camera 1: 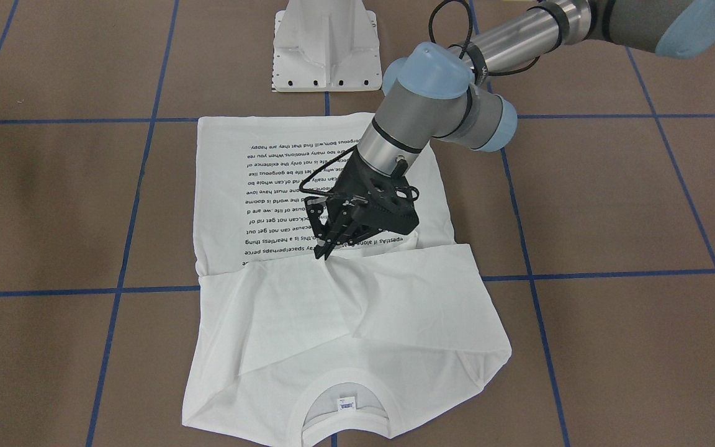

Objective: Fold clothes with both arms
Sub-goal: 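Fold the held sleeve across the shirt body with the left gripper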

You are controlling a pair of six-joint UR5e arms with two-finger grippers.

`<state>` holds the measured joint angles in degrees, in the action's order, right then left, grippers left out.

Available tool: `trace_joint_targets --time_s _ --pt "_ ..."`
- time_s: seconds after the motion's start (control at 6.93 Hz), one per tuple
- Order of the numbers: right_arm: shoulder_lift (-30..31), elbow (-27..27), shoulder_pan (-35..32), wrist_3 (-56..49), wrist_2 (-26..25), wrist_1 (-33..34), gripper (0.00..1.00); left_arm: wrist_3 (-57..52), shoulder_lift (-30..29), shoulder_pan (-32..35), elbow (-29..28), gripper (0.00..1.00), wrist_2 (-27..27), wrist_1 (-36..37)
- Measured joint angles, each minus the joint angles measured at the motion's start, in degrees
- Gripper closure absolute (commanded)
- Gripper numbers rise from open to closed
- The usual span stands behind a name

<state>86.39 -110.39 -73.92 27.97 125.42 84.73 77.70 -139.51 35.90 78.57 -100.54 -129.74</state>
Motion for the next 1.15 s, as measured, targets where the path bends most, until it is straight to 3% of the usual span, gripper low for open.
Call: trace_joint_targets --time_s 0.43,0.58,0.72,1.15 --pt "0.09 0.08 0.00 0.06 0.06 0.00 0.00 -4.97 -0.57 -7.18 -0.71 1.00 3.46 -0.59" --pt "0.09 0.09 0.00 0.06 0.08 0.00 0.00 -5.95 -0.56 -9.19 -0.75 0.54 4.64 -0.76" --pt "0.09 0.09 0.00 0.06 0.08 0.00 0.00 -6.31 -0.60 -10.37 -0.81 0.01 5.27 -0.95" --pt "-1.39 -0.01 1.08 0.21 0.03 -0.11 0.00 -8.85 -0.20 -11.66 0.15 0.00 5.46 -1.58"
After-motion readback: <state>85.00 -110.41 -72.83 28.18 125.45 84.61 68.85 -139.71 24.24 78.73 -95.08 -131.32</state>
